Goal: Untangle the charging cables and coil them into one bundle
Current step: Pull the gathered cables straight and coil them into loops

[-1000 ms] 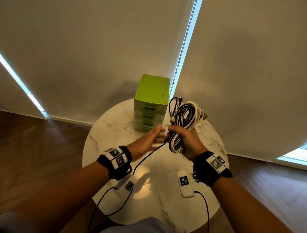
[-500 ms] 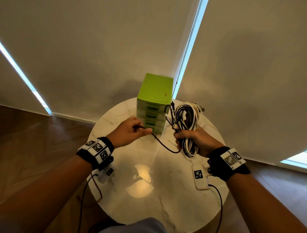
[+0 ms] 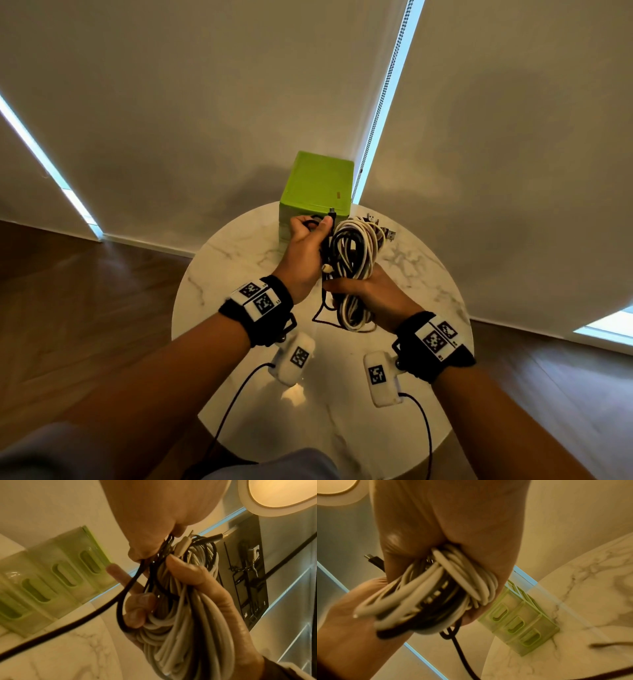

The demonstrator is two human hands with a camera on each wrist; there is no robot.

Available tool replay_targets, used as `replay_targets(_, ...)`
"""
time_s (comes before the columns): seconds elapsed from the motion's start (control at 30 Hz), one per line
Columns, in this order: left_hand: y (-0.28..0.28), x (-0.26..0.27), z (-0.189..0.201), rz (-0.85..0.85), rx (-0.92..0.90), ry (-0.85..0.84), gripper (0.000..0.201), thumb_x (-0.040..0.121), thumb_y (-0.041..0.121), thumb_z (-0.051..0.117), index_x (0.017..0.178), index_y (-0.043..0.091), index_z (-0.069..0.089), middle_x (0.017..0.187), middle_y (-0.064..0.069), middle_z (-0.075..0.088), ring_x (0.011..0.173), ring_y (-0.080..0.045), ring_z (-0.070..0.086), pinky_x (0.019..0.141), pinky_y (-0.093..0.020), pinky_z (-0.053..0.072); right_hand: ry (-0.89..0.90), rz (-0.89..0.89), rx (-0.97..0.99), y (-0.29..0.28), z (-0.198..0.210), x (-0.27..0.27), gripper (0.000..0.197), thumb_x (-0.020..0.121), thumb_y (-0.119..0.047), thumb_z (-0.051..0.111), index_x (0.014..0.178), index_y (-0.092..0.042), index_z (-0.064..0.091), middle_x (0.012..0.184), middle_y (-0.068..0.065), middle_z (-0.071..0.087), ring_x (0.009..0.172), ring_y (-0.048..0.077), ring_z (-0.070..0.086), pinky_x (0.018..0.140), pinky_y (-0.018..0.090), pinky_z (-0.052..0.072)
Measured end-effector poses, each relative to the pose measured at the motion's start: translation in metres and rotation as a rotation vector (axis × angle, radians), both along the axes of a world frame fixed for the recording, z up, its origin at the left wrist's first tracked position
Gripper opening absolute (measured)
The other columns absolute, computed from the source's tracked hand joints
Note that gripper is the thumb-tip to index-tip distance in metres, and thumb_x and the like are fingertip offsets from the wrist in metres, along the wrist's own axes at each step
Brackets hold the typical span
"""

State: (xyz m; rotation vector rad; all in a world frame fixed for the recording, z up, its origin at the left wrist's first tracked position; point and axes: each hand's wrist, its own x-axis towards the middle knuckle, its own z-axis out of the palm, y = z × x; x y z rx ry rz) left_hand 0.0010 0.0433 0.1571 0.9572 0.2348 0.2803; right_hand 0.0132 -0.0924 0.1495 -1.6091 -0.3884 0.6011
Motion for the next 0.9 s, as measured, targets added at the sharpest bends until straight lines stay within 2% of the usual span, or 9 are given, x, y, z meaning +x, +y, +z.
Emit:
replay_targets(0.1,-0.005,0.002,0.002,0.031,-0.06,-0.065,0.033,0.1,-0.005,0.046,0.106,0.023,0.029,0.111,-0.006,0.055,0.104,-0.021,0.058,0.091,-0.038,0.051,0.021,-0.004,0.007,-0.002,-0.003,-0.003,0.027,0.081,0.007,0.073,0.105,-0.007,0.071,0.084,0.01,0.072,0.07,0.018,0.065,0.068,0.035,0.055)
replay_targets(0.2,-0.008,0.003,-0.001,0.008,-0.069,-0.111,0.036,0.099,-0.009,0.045,0.105,0.024,0.032,0.112,-0.008,0.052,0.104,-0.021,0.056,0.09,-0.035,0.05,0.058,-0.007,0.037,-0.004,-0.007,-0.005,0.027,0.082,0.005,0.073,0.106,-0.006,0.071,0.092,0.023,0.07,0.072,0.026,0.064,0.068,0.039,0.056)
replay_targets(0.37,-0.007,0.005,-0.008,-0.086,0.011,-0.109,0.027,0.1,0.0,0.049,0.1,0.023,0.035,0.102,-0.004,0.05,0.097,-0.016,0.055,0.087,-0.033,0.05,0.028,-0.059,0.026,-0.005,-0.013,-0.002,0.037,0.08,0.004,0.076,0.111,-0.014,0.072,0.106,0.016,0.074,0.101,0.037,0.068,0.09,0.046,0.057)
replay_targets(0.47,0.0,0.006,-0.013,-0.078,0.167,-0.107,0.028,0.099,0.012,0.055,0.11,0.029,0.036,0.114,-0.002,0.048,0.104,-0.01,0.054,0.093,-0.026,0.047,0.088,-0.132,0.082,-0.009,-0.011,-0.002,0.019,0.085,0.007,0.067,0.101,-0.001,0.069,0.086,0.023,0.07,0.083,0.043,0.07,0.082,0.052,0.058)
replay_targets(0.53,0.005,0.0,-0.02,-0.069,0.293,-0.059,0.028,0.104,0.017,0.05,0.119,0.034,0.033,0.124,0.002,0.044,0.11,-0.002,0.05,0.095,-0.017,0.04,0.129,-0.21,0.117,-0.009,-0.009,0.001,0.014,0.087,0.006,0.064,0.1,0.002,0.066,0.075,0.02,0.066,0.07,0.039,0.068,0.081,0.058,0.057)
replay_targets(0.63,0.01,-0.024,-0.041,-0.318,0.52,0.06,0.029,0.107,0.029,0.039,0.135,0.029,0.031,0.135,0.005,0.042,0.121,0.002,0.044,0.097,-0.011,0.035,0.166,-0.318,0.222,-0.007,-0.005,0.007,0.011,0.089,0.002,0.064,0.1,-0.001,0.065,0.073,0.012,0.065,0.069,0.035,0.067,0.084,0.062,0.055)
replay_targets(0.73,0.013,-0.05,-0.071,-0.623,0.857,0.118,0.031,0.109,0.042,0.025,0.129,0.033,0.046,0.141,0.005,0.045,0.129,0.0,0.043,0.105,-0.017,0.028,0.199,-0.41,0.298,-0.003,0.002,0.012,0.015,0.09,-0.004,0.066,0.105,-0.002,0.064,0.08,0.017,0.068,0.084,0.038,0.067,0.08,0.054,0.058)
replay_targets(0.8,0.012,-0.058,-0.079,-0.66,0.892,0.119,0.04,0.108,0.046,0.021,0.123,0.032,0.056,0.135,0.01,0.052,0.127,0.008,0.044,0.102,-0.012,0.03,0.282,-0.379,0.377,0.0,0.009,0.011,0.013,0.094,-0.007,0.062,0.106,-0.003,0.061,0.077,0.013,0.069,0.088,0.036,0.069,0.086,0.054,0.058)
replay_targets(0.9,0.01,-0.054,-0.082,-0.678,0.868,0.126,0.046,0.108,0.048,0.019,0.123,0.03,0.058,0.131,0.018,0.058,0.126,0.01,0.045,0.105,-0.009,0.03,0.422,-0.259,0.432,0.003,0.017,0.007,0.012,0.096,-0.017,0.058,0.088,-0.008,0.061,0.072,0.006,0.068,0.08,0.027,0.069,0.096,0.053,0.05)
